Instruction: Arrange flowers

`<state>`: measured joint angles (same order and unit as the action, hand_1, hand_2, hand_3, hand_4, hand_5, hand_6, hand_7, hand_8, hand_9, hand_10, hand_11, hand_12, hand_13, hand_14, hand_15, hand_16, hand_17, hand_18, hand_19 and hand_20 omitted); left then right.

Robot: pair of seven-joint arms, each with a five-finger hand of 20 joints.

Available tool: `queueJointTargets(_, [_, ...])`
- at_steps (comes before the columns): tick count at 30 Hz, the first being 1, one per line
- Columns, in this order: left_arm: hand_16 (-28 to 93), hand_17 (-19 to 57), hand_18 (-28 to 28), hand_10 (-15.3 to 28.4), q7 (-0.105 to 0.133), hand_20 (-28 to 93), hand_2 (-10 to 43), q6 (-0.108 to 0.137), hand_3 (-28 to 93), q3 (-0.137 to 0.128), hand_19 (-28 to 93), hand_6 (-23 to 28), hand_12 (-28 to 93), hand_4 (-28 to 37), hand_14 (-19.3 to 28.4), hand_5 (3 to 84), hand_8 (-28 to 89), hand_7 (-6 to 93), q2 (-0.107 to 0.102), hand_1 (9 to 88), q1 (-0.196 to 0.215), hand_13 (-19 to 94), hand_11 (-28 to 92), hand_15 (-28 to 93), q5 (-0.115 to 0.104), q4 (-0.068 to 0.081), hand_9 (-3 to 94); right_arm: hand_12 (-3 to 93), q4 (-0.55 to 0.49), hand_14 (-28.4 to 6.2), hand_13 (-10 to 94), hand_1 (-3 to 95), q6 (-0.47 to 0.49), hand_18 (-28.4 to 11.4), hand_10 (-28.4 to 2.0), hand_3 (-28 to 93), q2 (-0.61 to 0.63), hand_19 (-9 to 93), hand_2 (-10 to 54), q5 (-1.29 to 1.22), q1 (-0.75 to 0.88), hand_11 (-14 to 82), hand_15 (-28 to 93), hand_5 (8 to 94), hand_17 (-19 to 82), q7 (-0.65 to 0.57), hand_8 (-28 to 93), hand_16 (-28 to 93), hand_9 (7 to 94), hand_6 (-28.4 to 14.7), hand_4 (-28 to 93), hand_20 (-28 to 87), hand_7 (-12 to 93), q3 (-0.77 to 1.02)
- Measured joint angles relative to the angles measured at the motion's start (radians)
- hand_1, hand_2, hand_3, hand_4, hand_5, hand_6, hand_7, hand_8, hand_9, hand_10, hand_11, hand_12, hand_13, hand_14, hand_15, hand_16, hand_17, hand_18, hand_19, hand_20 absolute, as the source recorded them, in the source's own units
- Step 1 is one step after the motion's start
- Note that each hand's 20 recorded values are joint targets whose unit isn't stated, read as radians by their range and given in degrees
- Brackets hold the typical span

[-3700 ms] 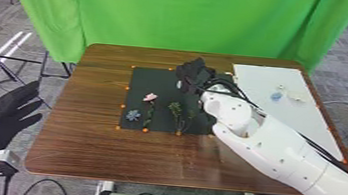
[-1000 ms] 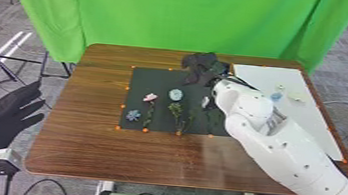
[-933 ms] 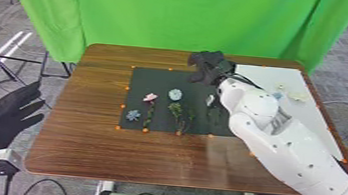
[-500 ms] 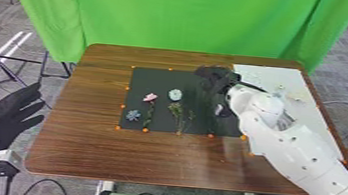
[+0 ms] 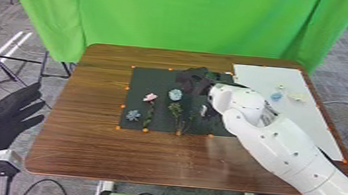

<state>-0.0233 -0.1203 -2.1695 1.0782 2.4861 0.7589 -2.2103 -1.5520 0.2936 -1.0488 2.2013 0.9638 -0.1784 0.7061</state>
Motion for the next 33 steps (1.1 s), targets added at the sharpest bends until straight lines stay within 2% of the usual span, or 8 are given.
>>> queueJointTargets(9, [11,-13.5,17.7,8.3,-0.001,10,-3.6,0.0,68,0.001,33,0.5,23,-28.2,10.8,20.9,-9,16.2,-0.005,23.4,-0.002,11,7,9,0.0,0.001,16.1,12.7,0.024,-11.5,48,21.1,0.036,-20.7,-6.6,93,-0.015,75,22.4,0.04,-0.021,11.1,77,44.5,12,0.011,-15,29,50.9,-1.1,13,60,22,-0.034])
queueJointTargets(13, [11,-13.5,17.7,8.4,-0.002,10,-3.4,0.0,68,0.003,33,0.6,23,-28.2,10.8,21.0,-8,16.2,-0.008,23.4,-0.003,11,7,9,-0.001,0.003,16.2,13.2,0.033,-10.4,52,22.6,0.043,-20.5,-7.1,93,-0.016,75,19.9,0.045,-0.02,12.8,75,50.6,13,0.01,-16,30,57.9,0.2,12,59,24,-0.036])
queueJointTargets(15, [11,-13.5,17.7,8.4,-0.002,10,-3.5,0.0,68,0.004,33,0.6,23,-28.2,10.8,21.0,-8,16.2,-0.009,23.4,-0.004,11,7,9,-0.002,0.004,16.2,13.5,0.035,-10.2,53,23.0,0.035,-20.3,-7.1,93,-0.014,75,19.2,0.049,-0.02,13.1,74,53.2,13,0.006,-16,31,61.2,0.6,12,59,24,-0.044])
queueJointTargets(20, [11,-13.4,17.6,8.3,-0.002,10,-3.4,0.0,68,0.005,32,0.7,23,-28.2,10.8,21.1,-8,16.2,-0.01,23.5,-0.005,11,7,9,-0.003,0.005,16.2,14.1,0.034,-9.9,54,22.7,-0.012,-20.3,-6.9,93,-0.013,75,19.0,0.054,-0.016,13.1,74,54.9,13,0.006,-16,32,63.2,1.0,11,59,25,-0.055])
queueJointTargets(28, [11,-13.4,17.6,8.4,-0.003,10,-3.3,0.0,68,0.006,32,0.7,23,-28.2,10.7,21.2,-8,16.2,-0.013,23.5,-0.009,11,7,9,-0.004,0.007,16.2,14.8,0.025,-10.3,52,20.8,-0.027,-20.6,-7.2,93,-0.012,75,17.9,0.05,-0.004,12.3,74,49.5,13,0.008,-15,30,57.7,0.4,5,59,25,-0.048])
queueJointTargets(33, [11,-13.4,17.7,8.4,-0.003,10,-3.2,0.0,68,0.006,32,0.7,23,-28.2,10.8,21.2,-8,16.2,-0.013,23.6,-0.009,11,7,9,-0.004,0.007,16.2,16.9,0.01,-10.9,48,18.0,-0.048,-20.9,-11.8,93,-0.012,74,17.9,0.044,0.02,11.0,75,39.9,12,0.007,-14,22,50.0,-1.7,0,60,24,-0.002])
